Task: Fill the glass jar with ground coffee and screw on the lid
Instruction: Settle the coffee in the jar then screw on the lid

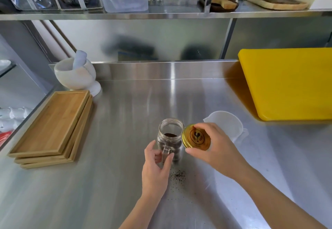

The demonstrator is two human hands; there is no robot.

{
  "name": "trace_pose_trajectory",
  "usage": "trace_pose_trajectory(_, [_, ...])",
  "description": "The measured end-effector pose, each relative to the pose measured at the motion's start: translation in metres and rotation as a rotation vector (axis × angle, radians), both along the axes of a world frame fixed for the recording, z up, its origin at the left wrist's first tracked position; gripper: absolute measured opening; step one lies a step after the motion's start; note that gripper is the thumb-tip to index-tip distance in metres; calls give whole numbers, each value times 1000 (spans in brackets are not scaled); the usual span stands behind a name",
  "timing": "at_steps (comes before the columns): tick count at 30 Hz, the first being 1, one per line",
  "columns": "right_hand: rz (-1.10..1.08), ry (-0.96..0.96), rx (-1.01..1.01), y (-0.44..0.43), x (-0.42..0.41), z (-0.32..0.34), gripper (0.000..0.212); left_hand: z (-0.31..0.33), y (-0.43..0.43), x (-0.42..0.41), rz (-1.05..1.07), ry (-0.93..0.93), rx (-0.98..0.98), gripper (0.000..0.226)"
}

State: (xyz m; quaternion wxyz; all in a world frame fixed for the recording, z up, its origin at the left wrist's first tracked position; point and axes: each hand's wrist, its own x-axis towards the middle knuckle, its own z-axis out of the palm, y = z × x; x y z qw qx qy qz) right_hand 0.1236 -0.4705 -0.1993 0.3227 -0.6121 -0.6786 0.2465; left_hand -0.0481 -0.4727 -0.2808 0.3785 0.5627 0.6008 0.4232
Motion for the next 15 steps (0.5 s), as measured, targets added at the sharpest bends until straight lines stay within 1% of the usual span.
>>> trace_pose_trajectory(3, [43, -8, 19, 18, -3, 17, 54, 0, 0, 0, -13, -18, -20, 54])
trace_pose_trajectory(8, [232, -150, -27, 48, -14, 29, 58, 1, 1, -3, -16, 14, -48, 58])
trace_pose_trajectory(12, [376, -321, -58, 62, -22, 31, 57, 3, 5, -7, -12, 49, -90, 51])
trace_pose_trajectory(15, [423, -399, -48, 72, -26, 31, 58, 4, 6, -8, -8, 58, -104, 45])
